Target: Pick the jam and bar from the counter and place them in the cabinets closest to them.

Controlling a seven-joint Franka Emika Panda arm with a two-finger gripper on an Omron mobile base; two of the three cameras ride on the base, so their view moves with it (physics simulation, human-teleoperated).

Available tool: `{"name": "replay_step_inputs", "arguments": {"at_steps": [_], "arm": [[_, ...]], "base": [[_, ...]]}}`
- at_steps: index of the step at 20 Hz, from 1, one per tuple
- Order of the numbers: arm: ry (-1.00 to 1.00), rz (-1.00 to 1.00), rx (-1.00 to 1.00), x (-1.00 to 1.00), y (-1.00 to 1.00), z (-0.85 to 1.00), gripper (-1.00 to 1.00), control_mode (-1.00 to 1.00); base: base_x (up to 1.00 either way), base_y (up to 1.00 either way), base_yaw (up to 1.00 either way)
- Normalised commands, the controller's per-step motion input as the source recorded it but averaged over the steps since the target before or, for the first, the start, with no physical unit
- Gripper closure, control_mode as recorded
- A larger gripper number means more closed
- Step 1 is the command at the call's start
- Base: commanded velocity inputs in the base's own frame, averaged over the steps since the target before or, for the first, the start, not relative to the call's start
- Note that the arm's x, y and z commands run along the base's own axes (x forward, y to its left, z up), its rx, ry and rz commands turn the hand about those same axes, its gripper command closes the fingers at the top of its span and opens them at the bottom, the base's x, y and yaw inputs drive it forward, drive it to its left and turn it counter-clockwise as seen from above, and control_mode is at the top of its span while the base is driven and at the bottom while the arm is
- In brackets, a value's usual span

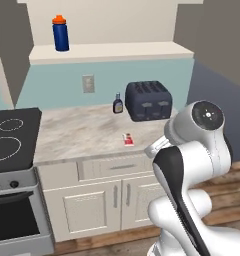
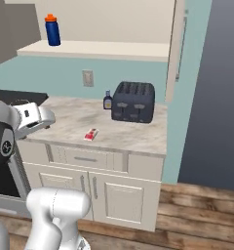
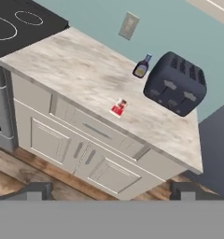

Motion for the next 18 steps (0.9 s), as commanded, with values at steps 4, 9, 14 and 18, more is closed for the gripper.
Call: {"name": "replay_step_inputs", "arguments": {"at_steps": [4, 9, 14, 18], "arm": [[0.00, 0.00, 0.00, 0.00, 0.00, 0.00, -1.00, 1.00], [0.00, 0.00, 0.00, 0.00, 0.00, 0.00, -1.00, 1.00], [0.00, 0.00, 0.00, 0.00, 0.00, 0.00, -1.00, 1.00], [0.00, 0.00, 0.00, 0.00, 0.00, 0.00, -1.00, 1.00]], "base": [[-0.11, -0.32, -0.03], [-0.01, -0.05, -0.03], [0.09, -0.01, 0.00], [0.33, -0.01, 0.00]]}}
